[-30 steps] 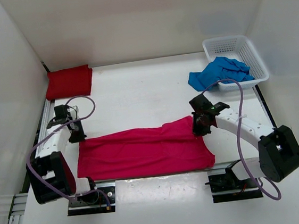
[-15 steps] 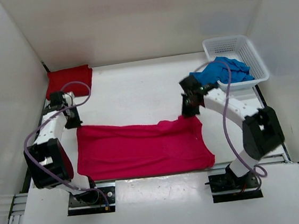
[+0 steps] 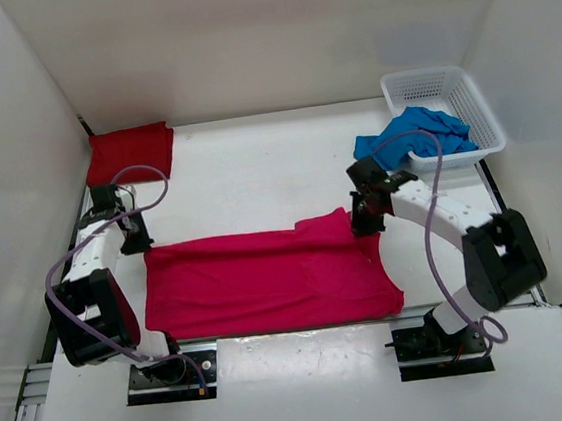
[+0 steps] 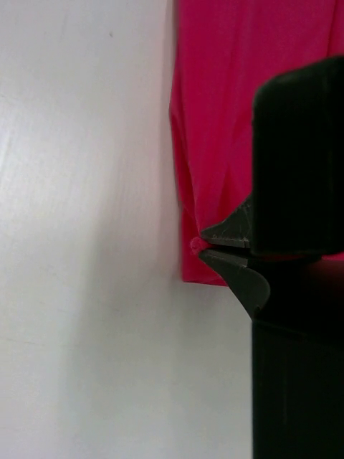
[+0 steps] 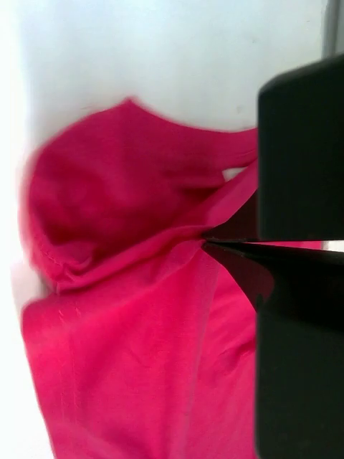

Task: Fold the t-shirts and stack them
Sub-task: Fold the other side of the tshirt into a rectangle

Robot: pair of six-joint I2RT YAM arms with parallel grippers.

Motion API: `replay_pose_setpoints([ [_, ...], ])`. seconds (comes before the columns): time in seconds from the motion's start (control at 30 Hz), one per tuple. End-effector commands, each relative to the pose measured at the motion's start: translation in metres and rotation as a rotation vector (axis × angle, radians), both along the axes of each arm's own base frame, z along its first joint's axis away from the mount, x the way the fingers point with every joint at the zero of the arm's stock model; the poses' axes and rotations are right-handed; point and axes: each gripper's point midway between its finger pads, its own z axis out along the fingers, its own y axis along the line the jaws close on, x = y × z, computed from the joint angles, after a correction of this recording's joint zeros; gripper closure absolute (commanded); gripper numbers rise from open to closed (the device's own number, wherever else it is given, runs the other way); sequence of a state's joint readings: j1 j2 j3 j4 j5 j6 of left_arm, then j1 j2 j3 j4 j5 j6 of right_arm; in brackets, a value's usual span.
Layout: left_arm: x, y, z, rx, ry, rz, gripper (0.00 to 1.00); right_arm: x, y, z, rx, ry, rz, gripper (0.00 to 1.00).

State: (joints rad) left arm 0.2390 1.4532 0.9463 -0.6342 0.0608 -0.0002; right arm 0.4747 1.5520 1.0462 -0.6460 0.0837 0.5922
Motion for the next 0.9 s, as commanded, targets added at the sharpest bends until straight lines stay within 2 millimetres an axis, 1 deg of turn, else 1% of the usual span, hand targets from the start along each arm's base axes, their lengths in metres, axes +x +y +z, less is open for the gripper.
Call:
replay_pose_setpoints([
  [0.0, -0.017, 0.000, 0.006, 0.010, -0.029, 0.014, 0.86, -0.016, -0.005, 0.011, 0.035, -0.055, -0.022, 1.00],
  [0.03, -0.021, -0.001, 0.002, 0.006, -0.016, 0.014, 0.86, -0.021, -0.007, 0.010, 0.039, -0.050, -0.035, 1.00],
  [0.07, -0.024, 0.003, 0.002, 0.017, -0.018, 0.028, 0.86, -0.025, -0.011, 0.013, 0.044, -0.067, -0.050, 1.00],
  [0.1, -0.028, 0.002, -0.002, 0.014, -0.006, 0.028, 0.86, -0.034, -0.015, 0.006, 0.035, -0.051, -0.050, 1.00],
  [0.13, -0.027, 0.002, 0.001, 0.016, -0.015, 0.028, 0.86, -0.037, -0.018, 0.005, 0.032, -0.053, -0.065, 1.00],
  [0.17, -0.030, 0.001, -0.003, 0.013, -0.005, 0.028, 0.86, -0.039, -0.019, 0.007, 0.038, -0.064, -0.065, 1.00],
  [0.2, -0.031, 0.003, -0.003, 0.021, -0.002, 0.032, 0.86, -0.044, -0.022, 0.003, 0.035, -0.052, -0.075, 1.00],
  [0.23, -0.031, 0.003, -0.003, 0.021, -0.002, 0.032, 0.86, -0.042, -0.021, 0.003, 0.040, -0.060, -0.075, 1.00],
  [0.27, -0.034, 0.002, -0.008, 0.017, 0.015, 0.032, 0.86, -0.046, -0.023, -0.001, 0.033, -0.048, -0.075, 1.00],
  [0.3, -0.034, 0.002, -0.008, 0.017, 0.015, 0.032, 0.86, -0.047, -0.017, 0.000, 0.052, -0.047, -0.059, 1.00],
  [0.33, -0.037, 0.001, -0.011, 0.015, 0.024, 0.032, 0.86, -0.051, -0.017, -0.003, 0.058, -0.032, -0.064, 1.00],
  [0.37, -0.037, 0.001, -0.011, 0.015, 0.024, 0.032, 0.86, -0.054, -0.012, -0.003, 0.069, -0.025, -0.056, 1.00],
  [0.4, -0.040, 0.002, -0.015, 0.020, 0.037, 0.036, 0.86, -0.053, -0.009, -0.002, 0.074, -0.032, -0.047, 1.00],
  [0.43, -0.045, 0.001, -0.019, 0.016, 0.052, 0.035, 0.86, -0.058, -0.008, -0.009, 0.066, -0.009, -0.048, 1.00],
  [0.47, -0.048, 0.000, -0.022, 0.014, 0.061, 0.035, 0.85, -0.062, -0.004, -0.011, 0.066, -0.008, -0.028, 1.00],
  [0.53, -0.058, -0.003, -0.029, 0.009, 0.081, 0.035, 0.83, -0.067, -0.004, -0.017, 0.054, 0.010, -0.043, 1.00],
  [0.57, -0.062, -0.004, -0.030, 0.009, 0.080, 0.035, 0.81, -0.070, -0.006, -0.024, 0.048, 0.026, -0.053, 1.00],
  [0.67, -0.072, -0.005, -0.037, 0.014, 0.094, 0.039, 0.80, -0.074, -0.006, -0.030, 0.049, 0.045, -0.050, 1.00],
  [0.73, -0.075, -0.006, -0.040, 0.012, 0.103, 0.039, 0.80, -0.077, -0.008, -0.033, 0.043, 0.054, -0.050, 1.00],
  [0.77, -0.075, -0.006, -0.040, 0.012, 0.103, 0.039, 0.80, -0.080, -0.010, -0.038, 0.033, 0.069, -0.050, 1.00],
  [0.87, -0.072, -0.005, -0.039, 0.012, 0.103, 0.039, 0.79, -0.080, -0.012, -0.040, 0.020, 0.072, -0.054, 1.00],
])
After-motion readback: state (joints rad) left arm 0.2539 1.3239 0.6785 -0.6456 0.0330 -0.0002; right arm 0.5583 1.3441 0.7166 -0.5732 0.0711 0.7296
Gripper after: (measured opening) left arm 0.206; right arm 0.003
